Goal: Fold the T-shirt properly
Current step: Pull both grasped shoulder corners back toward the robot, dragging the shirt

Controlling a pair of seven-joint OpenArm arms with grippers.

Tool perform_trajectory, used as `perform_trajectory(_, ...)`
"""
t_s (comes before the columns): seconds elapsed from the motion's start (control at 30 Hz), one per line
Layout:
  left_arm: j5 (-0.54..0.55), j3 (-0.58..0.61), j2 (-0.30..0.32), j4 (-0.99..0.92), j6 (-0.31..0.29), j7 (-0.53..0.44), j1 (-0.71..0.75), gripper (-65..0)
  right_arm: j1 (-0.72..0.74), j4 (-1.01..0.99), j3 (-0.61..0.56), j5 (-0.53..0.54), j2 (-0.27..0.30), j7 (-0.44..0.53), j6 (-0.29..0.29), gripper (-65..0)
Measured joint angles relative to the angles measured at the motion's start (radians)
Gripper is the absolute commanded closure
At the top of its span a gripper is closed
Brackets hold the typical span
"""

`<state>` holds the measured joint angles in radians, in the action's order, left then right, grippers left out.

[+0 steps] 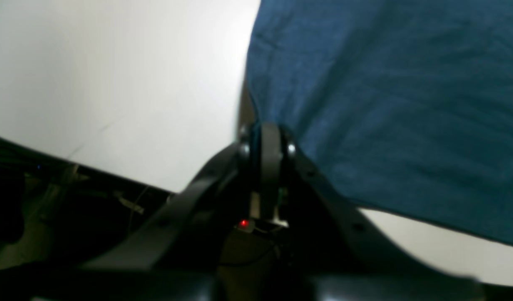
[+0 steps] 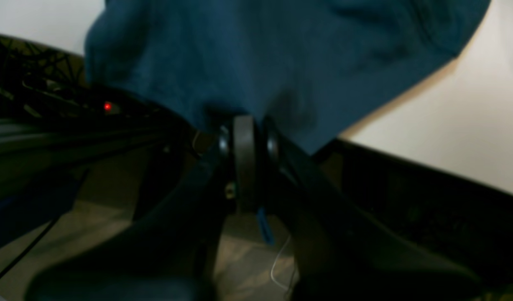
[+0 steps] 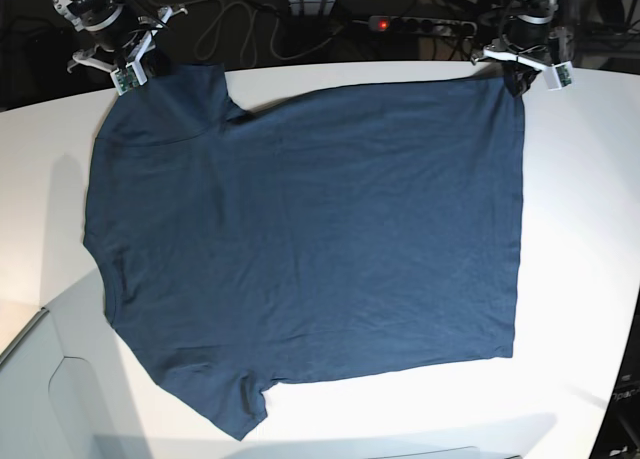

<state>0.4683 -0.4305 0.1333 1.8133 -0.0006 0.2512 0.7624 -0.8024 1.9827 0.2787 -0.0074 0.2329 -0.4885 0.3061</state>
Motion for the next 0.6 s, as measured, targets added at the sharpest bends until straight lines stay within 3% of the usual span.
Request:
perform_trajectory(0.47, 0.000, -0.039, 0.010, 0.035, 0.004, 0.003, -0.081, 0.0, 0.113, 0.105, 0.000, 0.002, 0.000, -0.013, 0.003, -0.1)
perform_trajectory(0.6, 0.000, -0.038, 0.011, 0.030, 0.004, 0.010, -0.139, 0.0, 0.183, 0.104, 0.000, -0.001, -0.001, -0.088, 0.007, -0.1)
